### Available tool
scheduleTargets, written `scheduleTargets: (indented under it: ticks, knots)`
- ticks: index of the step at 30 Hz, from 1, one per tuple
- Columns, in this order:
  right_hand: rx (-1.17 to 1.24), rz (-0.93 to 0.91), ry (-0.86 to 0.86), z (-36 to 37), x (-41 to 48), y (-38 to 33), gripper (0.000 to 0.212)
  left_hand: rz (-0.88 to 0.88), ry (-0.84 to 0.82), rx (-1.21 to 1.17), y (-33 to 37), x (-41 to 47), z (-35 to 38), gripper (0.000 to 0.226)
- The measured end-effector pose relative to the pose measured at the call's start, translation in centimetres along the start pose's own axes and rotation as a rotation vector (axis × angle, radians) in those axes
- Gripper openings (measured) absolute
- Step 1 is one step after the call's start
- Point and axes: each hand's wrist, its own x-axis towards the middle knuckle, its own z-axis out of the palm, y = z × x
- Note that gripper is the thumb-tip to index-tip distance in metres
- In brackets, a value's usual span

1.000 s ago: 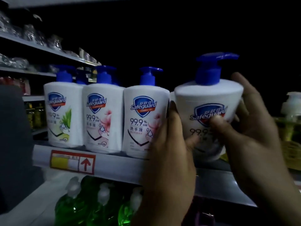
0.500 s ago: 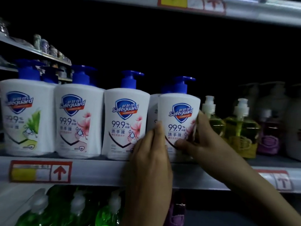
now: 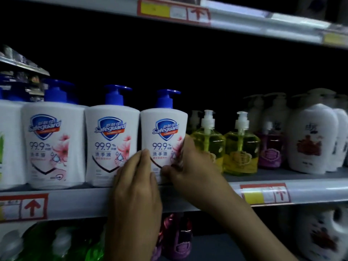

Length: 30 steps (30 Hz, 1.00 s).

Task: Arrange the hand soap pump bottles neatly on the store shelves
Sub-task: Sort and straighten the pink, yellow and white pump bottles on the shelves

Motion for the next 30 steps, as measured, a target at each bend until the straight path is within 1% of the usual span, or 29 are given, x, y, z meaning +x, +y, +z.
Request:
scheduleTargets:
  ticks: [2, 4, 5, 7, 9, 11, 12, 14, 16, 18, 20, 22, 23, 26, 28, 30]
  knots:
    - [-0.028, -0.021, 0.006, 0.1, -0.4, -0.1, 0.044, -0.014, 0.001, -0.017, 0.3, -0.1, -0.1, 0.043]
    - [-0.057, -0.081, 0.059, -0.1, -1.0, 0.2, 0.038, -0.029, 0.021, -0.05, 0.8, -0.2, -0.3, 0.04]
    - [-0.069, -0.109, 0.119, -0.6, -1.4, 0.6, 0.037, -0.025, 0.036, -0.066, 1.3, -0.3, -0.3, 0.037]
    - [-0.088, -0.139, 0.302, -2.2, -2.0, 1.8, 0.038, 0.016, 0.045, -0.099, 2.4, -0.5, -0.2, 0.031]
    - [-0.085, -0.121, 0.468, -4.2, -2.2, 3.6, 0.038, 0.077, -0.016, -0.137, 3.7, -0.6, 0.1, 0.03]
    - [-0.095, -0.061, 0.515, -6.0, -1.7, 5.7, 0.042, 0.153, -0.139, -0.141, 4.7, -0.3, 0.6, 0.031]
    - [-0.106, -0.023, 0.502, -6.8, -1.3, 6.6, 0.044, 0.178, -0.22, -0.135, 5.3, -0.1, 1.0, 0.033]
    - [-0.172, 0.051, 0.434, -7.8, -0.4, 8.0, 0.05, 0.204, -0.388, -0.124, 6.6, 1.1, 1.3, 0.046]
    - [-0.252, 0.122, 0.297, -8.4, 0.6, 9.1, 0.056, 0.215, -0.454, -0.096, 8.0, 2.4, 1.6, 0.057]
    - [-0.27, 0.162, 0.149, -8.6, 1.4, 9.8, 0.065, 0.176, -0.493, -0.034, 8.8, 3.6, 2.5, 0.064]
    - [-0.291, 0.139, 0.079, -8.7, 1.9, 10.4, 0.065, 0.138, -0.583, 0.04, 9.3, 4.8, 3.7, 0.07]
    - [-0.312, 0.096, 0.065, -9.2, 2.3, 10.8, 0.06, 0.091, -0.681, 0.035, 9.5, 5.6, 4.8, 0.075]
    - [-0.307, 0.076, 0.057, -9.5, 2.4, 10.8, 0.058, 0.081, -0.707, 0.035, 9.5, 5.9, 5.3, 0.073]
    - [-0.234, 0.021, 0.011, -10.5, 2.4, 11.2, 0.055, 0.104, -0.657, 0.061, 9.5, 5.9, 5.7, 0.053]
    - [-0.189, 0.007, -0.025, -11.1, 2.2, 11.5, 0.055, 0.129, -0.613, 0.118, 9.6, 5.6, 5.6, 0.052]
    - [-0.197, 0.027, -0.036, -11.7, 2.0, 11.8, 0.056, 0.14, -0.586, 0.181, 9.8, 5.4, 5.5, 0.054]
